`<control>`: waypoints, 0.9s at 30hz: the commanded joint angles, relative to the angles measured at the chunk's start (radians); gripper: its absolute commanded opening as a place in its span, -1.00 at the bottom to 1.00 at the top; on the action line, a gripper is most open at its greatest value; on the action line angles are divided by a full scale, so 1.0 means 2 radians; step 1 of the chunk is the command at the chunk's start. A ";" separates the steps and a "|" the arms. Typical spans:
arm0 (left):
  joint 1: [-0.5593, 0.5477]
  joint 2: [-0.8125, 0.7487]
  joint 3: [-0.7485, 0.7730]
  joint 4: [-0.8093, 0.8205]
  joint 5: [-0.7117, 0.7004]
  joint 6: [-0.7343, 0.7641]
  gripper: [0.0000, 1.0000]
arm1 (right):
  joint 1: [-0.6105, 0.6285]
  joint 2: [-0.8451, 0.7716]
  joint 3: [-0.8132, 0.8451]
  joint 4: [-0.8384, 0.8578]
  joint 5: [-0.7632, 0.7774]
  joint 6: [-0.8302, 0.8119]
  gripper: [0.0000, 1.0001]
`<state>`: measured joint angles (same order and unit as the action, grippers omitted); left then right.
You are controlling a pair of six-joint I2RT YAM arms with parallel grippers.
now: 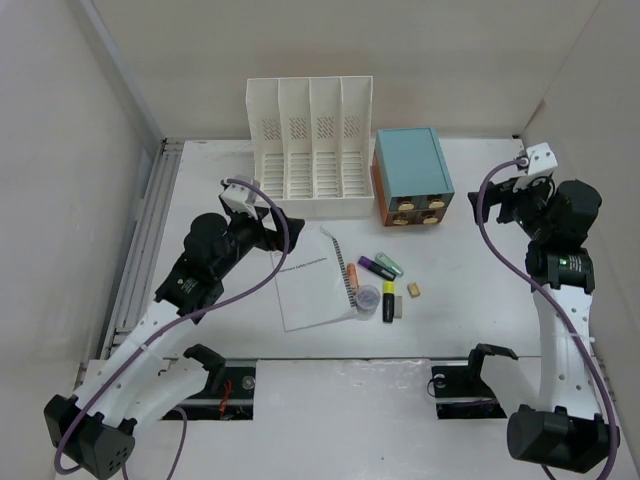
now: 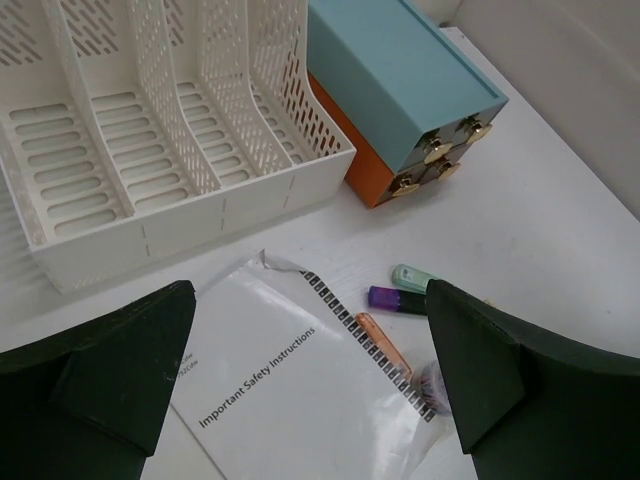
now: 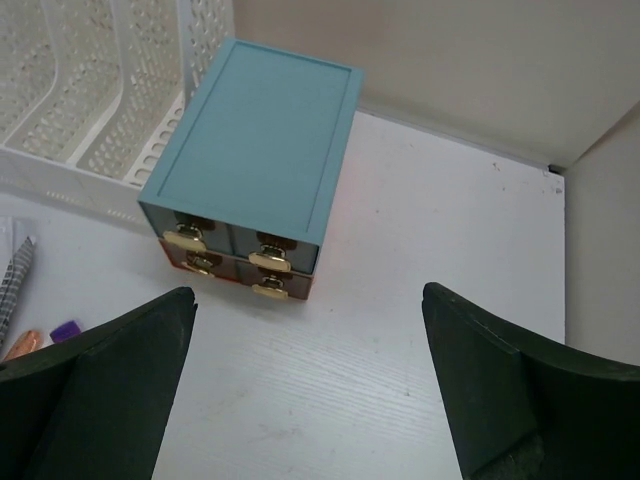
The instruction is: Organize the desk
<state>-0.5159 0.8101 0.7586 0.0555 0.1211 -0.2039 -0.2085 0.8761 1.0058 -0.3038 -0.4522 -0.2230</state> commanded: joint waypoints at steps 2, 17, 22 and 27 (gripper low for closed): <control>-0.002 0.001 -0.004 0.030 0.011 -0.034 1.00 | 0.001 -0.006 0.017 -0.016 -0.042 -0.043 1.00; -0.126 -0.064 -0.085 0.002 -0.069 -0.240 0.48 | 0.050 0.031 0.019 -0.116 -0.266 -0.143 -0.64; -0.165 -0.081 -0.148 -0.002 -0.163 -0.296 0.31 | 0.209 0.073 -0.010 -0.094 -0.238 -0.155 1.00; -0.170 -0.092 -0.179 -0.026 -0.239 -0.338 0.60 | 0.307 0.185 -0.008 -0.063 -0.179 -0.130 1.00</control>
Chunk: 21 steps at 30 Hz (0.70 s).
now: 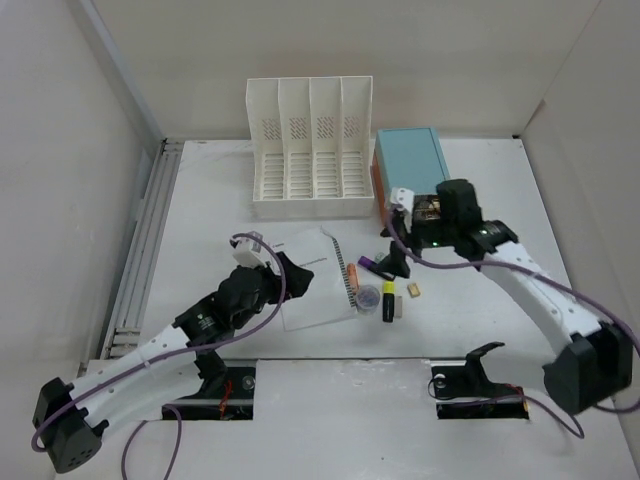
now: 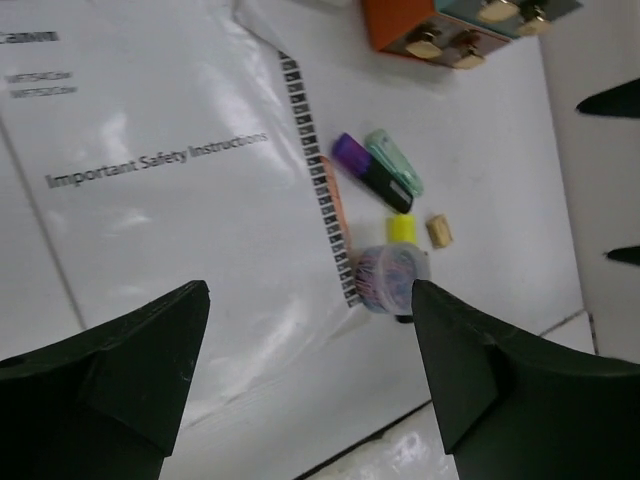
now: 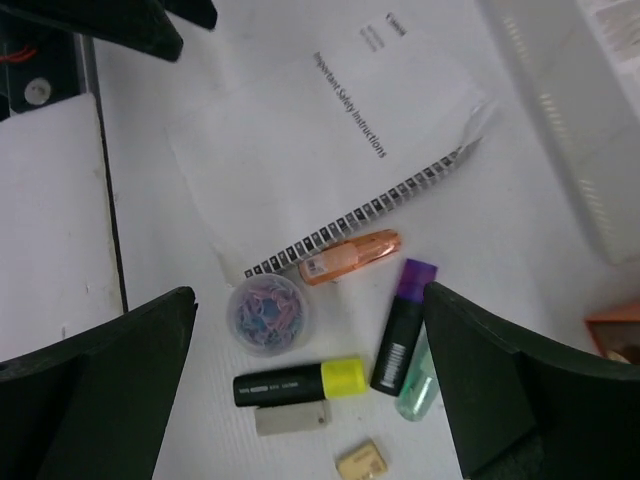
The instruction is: Organize the desk
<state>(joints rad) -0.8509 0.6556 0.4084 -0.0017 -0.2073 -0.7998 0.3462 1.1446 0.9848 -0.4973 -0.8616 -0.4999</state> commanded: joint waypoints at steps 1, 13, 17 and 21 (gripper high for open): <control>-0.003 -0.010 -0.004 0.002 -0.085 -0.040 0.60 | 0.053 0.073 0.011 0.044 0.058 0.016 1.00; -0.003 0.059 -0.039 0.089 -0.135 -0.028 0.59 | 0.099 0.285 0.100 0.145 0.135 0.110 1.00; -0.003 0.078 -0.058 0.129 -0.124 -0.033 0.57 | 0.099 0.342 0.136 0.164 0.124 0.149 1.00; -0.003 0.089 -0.076 0.144 -0.115 -0.039 0.50 | 0.099 0.390 0.159 0.169 0.106 0.198 1.00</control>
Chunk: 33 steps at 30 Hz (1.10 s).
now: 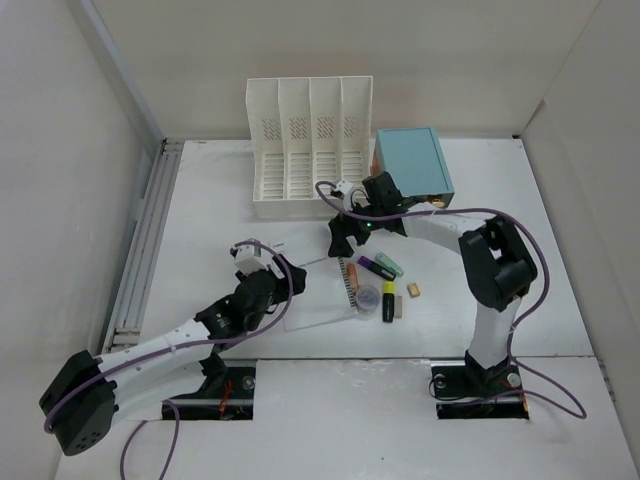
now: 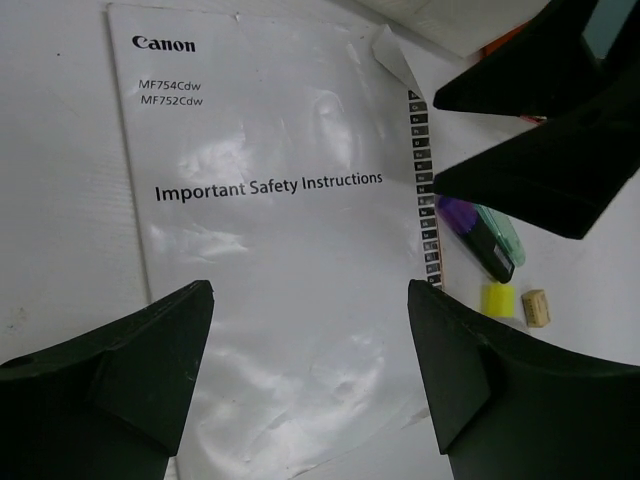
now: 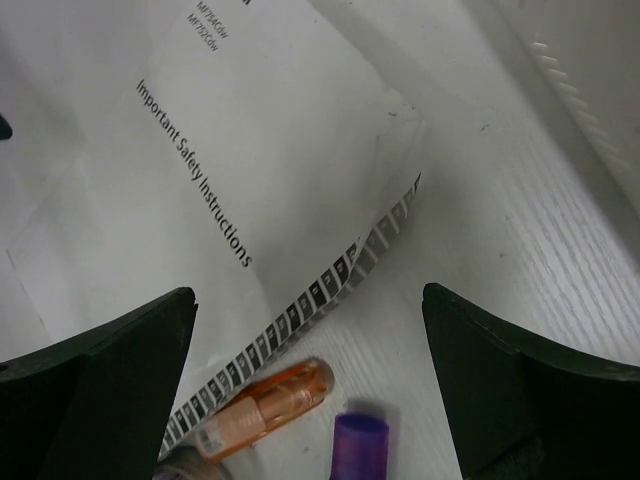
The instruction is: Organize the desk
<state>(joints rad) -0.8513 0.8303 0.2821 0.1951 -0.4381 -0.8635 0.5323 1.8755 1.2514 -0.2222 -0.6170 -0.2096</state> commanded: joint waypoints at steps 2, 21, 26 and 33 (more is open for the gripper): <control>-0.002 0.001 -0.019 0.052 0.000 -0.007 0.47 | 0.006 0.039 0.031 0.037 -0.017 0.066 1.00; -0.002 0.155 -0.054 0.153 0.035 -0.042 -0.01 | 0.015 0.057 -0.005 0.060 -0.074 0.084 -0.13; -0.002 0.175 -0.048 0.163 0.055 -0.042 -0.04 | 0.015 0.057 -0.001 0.060 -0.119 0.084 -0.64; -0.002 0.182 -0.033 0.166 0.060 -0.042 0.05 | 0.011 0.043 0.009 0.045 -0.157 0.074 -1.00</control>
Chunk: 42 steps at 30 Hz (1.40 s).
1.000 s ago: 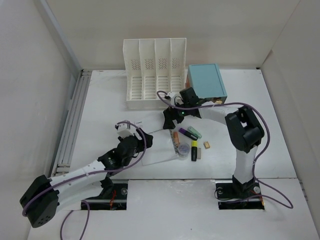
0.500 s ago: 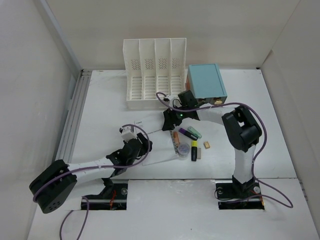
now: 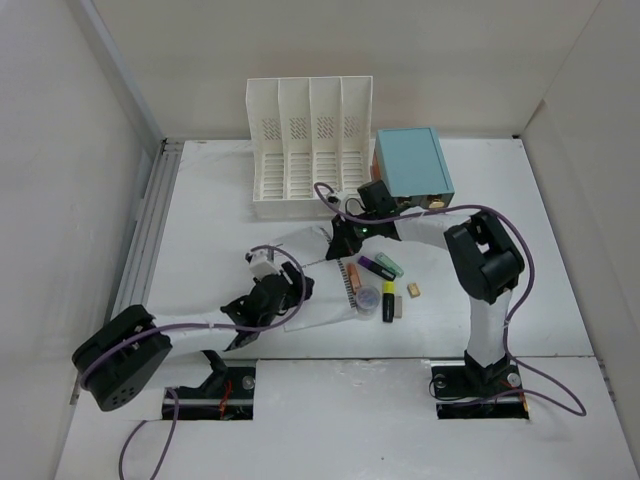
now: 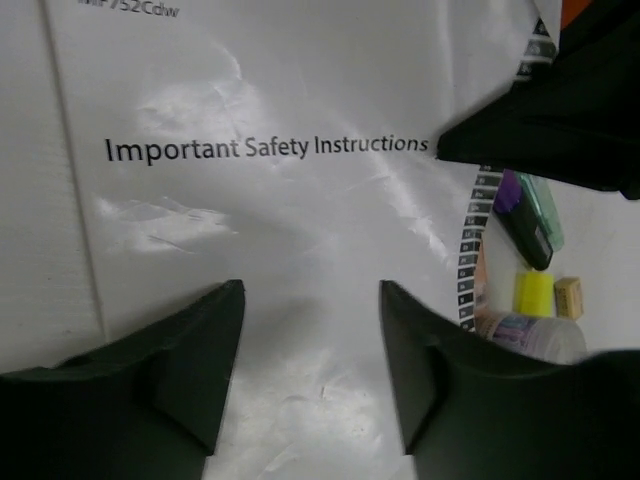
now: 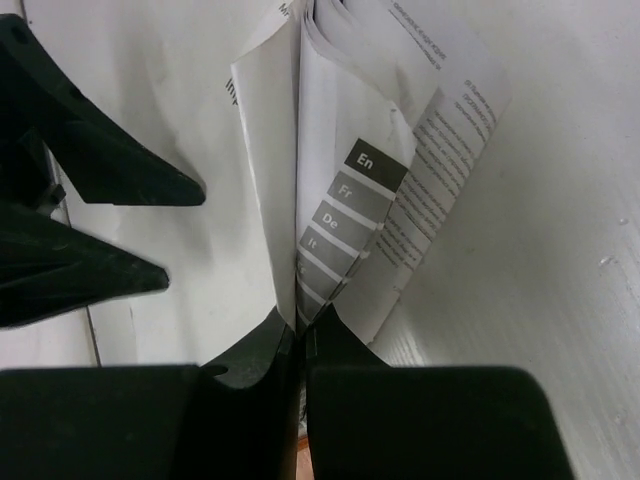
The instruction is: Organize the desk
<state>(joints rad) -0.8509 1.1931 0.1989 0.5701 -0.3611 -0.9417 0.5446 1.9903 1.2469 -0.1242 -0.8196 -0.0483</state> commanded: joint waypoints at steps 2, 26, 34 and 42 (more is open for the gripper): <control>-0.003 -0.052 0.009 -0.050 0.016 0.002 0.40 | 0.000 -0.030 0.011 -0.004 -0.056 -0.013 -1.00; 0.017 -0.248 -0.058 -0.097 -0.002 0.060 0.67 | -0.037 -0.066 0.072 -0.171 -0.290 -0.155 -1.00; 0.017 -0.223 -0.093 0.078 0.087 0.083 0.50 | -0.037 -0.016 0.123 -0.323 -0.330 -0.286 -1.00; 0.022 -0.273 -0.118 0.120 0.132 0.088 -0.85 | -0.037 -0.010 0.135 -0.367 -0.335 -0.326 -1.00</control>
<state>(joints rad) -0.8085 0.7002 0.0498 0.6544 -0.1638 -0.7864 0.4622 1.9694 1.4757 -0.8055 -1.4227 -0.6212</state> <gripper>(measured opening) 0.124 0.045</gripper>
